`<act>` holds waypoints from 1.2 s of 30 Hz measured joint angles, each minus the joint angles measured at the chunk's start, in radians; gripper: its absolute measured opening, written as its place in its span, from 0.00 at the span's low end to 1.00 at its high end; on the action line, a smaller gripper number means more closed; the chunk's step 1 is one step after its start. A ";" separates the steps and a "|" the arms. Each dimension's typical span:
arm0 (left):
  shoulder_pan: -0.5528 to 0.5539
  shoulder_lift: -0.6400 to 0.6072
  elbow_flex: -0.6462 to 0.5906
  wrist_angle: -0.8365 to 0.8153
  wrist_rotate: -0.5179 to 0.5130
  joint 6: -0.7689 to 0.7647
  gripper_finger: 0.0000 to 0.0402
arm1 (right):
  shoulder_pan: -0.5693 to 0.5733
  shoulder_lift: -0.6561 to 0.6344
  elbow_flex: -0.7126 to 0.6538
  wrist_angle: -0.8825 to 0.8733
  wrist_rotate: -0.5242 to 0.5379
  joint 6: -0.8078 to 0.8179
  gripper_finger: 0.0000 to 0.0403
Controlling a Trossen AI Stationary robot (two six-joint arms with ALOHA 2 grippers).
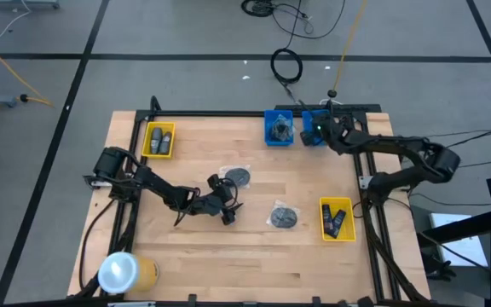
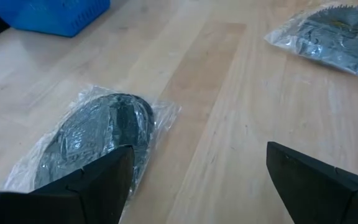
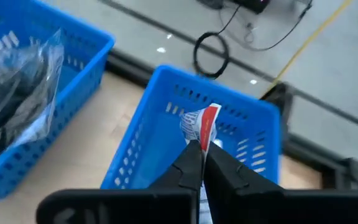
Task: Pick & Place Travel size toiletries
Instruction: Put the white toothpaste into the right blue bin, then put the black hairbrush into the left blue bin
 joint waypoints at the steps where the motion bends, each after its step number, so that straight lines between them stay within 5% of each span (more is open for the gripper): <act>1: 0.000 0.000 0.000 0.000 0.003 0.000 0.89 | -0.005 0.011 0.000 0.004 -0.021 -0.001 0.01; 14: -0.037 -0.126 0.002 -0.054 -0.008 0.049 0.89 | -0.011 0.036 0.000 -0.115 -0.080 0.058 0.05; 25: -0.077 -0.302 0.001 -0.423 -0.176 -0.035 0.89 | 0.007 -0.142 0.000 -0.173 -0.118 0.036 0.34; 30: -0.085 -0.361 0.000 -0.651 -0.205 -0.145 0.89 | 0.125 -0.234 0.000 -0.139 -0.259 0.055 0.41; 36: -0.091 -0.370 0.000 -0.911 -0.122 -0.264 0.89 | 0.384 -0.191 0.000 -0.001 -0.289 0.001 0.41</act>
